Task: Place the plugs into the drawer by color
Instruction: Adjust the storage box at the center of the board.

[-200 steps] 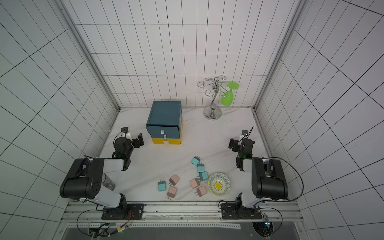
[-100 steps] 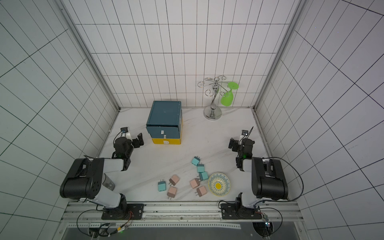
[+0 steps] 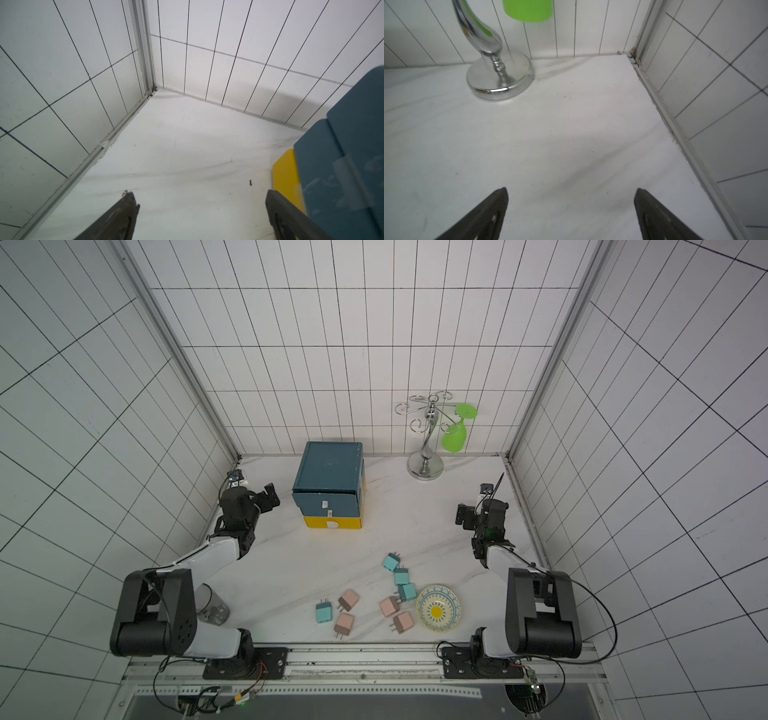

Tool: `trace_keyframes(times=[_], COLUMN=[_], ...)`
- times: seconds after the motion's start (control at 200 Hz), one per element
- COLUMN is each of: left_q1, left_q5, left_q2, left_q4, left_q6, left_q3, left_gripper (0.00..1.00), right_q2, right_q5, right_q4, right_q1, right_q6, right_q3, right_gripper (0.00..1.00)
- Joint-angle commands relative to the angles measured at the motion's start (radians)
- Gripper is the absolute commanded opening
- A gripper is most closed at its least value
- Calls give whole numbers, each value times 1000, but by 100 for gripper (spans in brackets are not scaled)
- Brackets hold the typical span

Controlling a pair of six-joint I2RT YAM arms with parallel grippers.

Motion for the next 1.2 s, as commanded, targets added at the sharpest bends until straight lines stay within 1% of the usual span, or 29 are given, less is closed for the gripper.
trace_keyframes(times=[0.0,0.025,0.05,0.08,0.125,0.13,0.145,0.185,0.225,0.27,0.315,0.36,0.41,0.475,0.545,0.6,0.65,0.72,0.78,0.83,0.91,0.95,1.075,1.135,1.195], left_q1=[-5,-4,-4,-4,-4,-5,-5,-5,-5,-12,-17,-19,-22,-28,-44,-56,-66,-79,-103,-124,-159,-176,-211,-233,-253], left_q5=[117,158,221,278,339,347,370,422,487,533,554,572,598,642,648,659,658,654,644,630,610,589,570,562,560], left_q2=[-108,-132,-152,-173,-192,-193,-194,-182,-161,-131,-105,-83,-57,-14,30,62,77,87,105,128,159,172,197,207,216], left_q4=[-166,-146,-107,-66,-70,-70,-74,-106,-119,-141,-156,-151,-137,-123,-152,-176,-179,-173,-195,-226,-236,-248,-247,-238,-232], left_q6=[-145,-181,-205,-230,-287,-292,-303,-331,-342,-356,-366,-371,-389,-401,-393,-382,-377,-382,-366,-348,-339,-332,-329,-331,-343], left_q3=[9,0,-12,-16,3,7,18,54,92,127,148,155,160,185,230,261,272,278,302,325,341,350,356,359,364], left_gripper=[99,99,99,96,93,93,91,88,85,84,83,82,82,82,83,82,82,81,76,71,66,64,61,57,55], right_q2=[-69,-66,-61,-50,-24,-19,-8,21,44,68,103,145,194,249,296,324,342,361,394,416,409,390,341,378,438], right_q5=[-124,-190,-255,-319,-413,-445,-482,-532,-521,-442,-384,-338,-320,-314,-289,-299,-303,-285,-312,-345,-352,-334,-346,-327,-350], right_q4=[-193,-195,-198,-217,-240,-241,-245,-236,-261,-330,-405,-450,-484,-518,-554,-569,-580,-591,-596,-609,-572,-543,-517,-578,-643], right_q1=[44,44,44,43,44,44,45,75,129,210,287,348,393,443,484,503,515,534,535,533,534,533,519,524,524], right_q6=[125,169,209,261,358,371,399,443,429,371,317,301,303,297,285,290,290,292,304,306,323,335,371,362,347], right_q3=[110,129,153,186,237,243,260,294,335,389,458,515,579,652,723,760,785,809,841,872,854,831,807,868,937], right_gripper=[99,99,99,99,99,99,99,99,99,99,100,98,94,91,91,91,88,88,88,85,84,87,88,89,88])
